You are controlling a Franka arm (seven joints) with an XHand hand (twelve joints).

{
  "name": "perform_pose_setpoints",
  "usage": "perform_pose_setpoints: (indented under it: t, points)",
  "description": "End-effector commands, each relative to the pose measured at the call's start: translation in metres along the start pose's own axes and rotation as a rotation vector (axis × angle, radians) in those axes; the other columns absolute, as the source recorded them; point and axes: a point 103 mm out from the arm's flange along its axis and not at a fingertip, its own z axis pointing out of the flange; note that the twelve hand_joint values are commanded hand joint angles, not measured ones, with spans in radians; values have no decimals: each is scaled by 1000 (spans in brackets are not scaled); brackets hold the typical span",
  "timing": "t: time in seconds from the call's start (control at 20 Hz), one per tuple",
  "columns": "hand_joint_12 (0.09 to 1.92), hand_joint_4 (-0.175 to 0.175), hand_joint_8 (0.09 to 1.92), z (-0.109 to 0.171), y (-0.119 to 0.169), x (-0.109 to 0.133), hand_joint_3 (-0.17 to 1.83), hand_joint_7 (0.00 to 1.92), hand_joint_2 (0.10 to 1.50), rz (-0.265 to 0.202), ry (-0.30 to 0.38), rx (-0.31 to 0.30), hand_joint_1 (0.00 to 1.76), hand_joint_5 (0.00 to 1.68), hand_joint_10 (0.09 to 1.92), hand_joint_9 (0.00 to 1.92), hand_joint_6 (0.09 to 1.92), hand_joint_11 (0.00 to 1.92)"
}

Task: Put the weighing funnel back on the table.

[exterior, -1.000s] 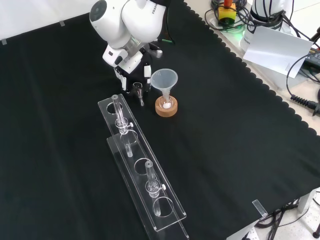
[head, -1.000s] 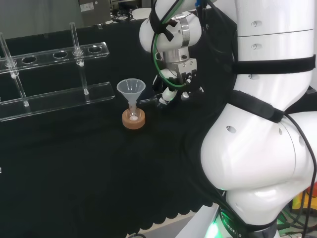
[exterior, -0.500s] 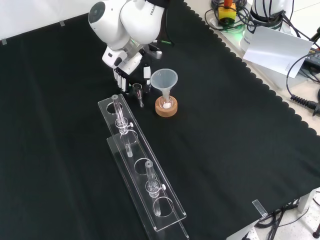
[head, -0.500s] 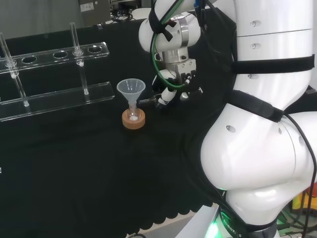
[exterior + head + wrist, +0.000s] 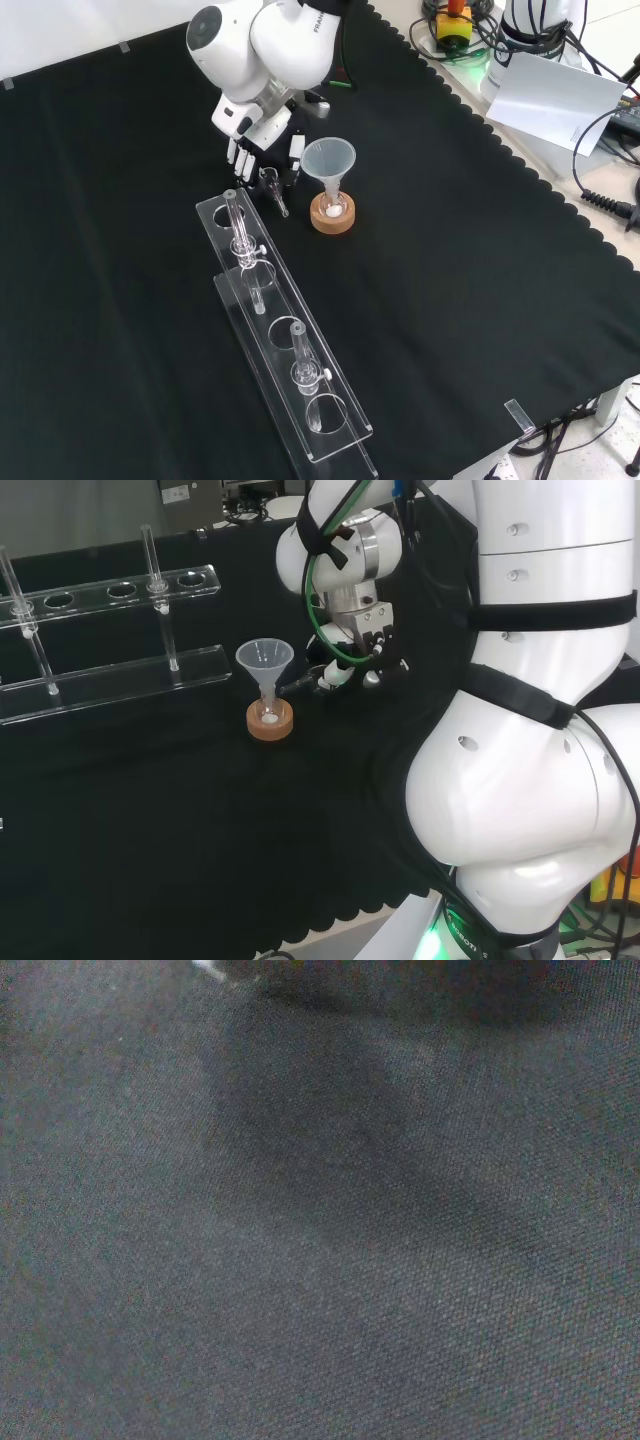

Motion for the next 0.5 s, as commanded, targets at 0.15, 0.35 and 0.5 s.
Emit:
perform_pose_setpoints:
  t: [0.15,0.35,0.5]
  points:
    - [1272,-53,694,1,-4,2,-173,366,1012,-2,-23,35,896,351,87,869,462,445]
    - [1291,-61,690,-5,-9,0,-175,291,989,3,-30,32,892,312,87,813,284,387]
    - [1301,-66,685,-15,-17,-3,-175,251,978,11,-35,14,883,283,87,777,198,352]
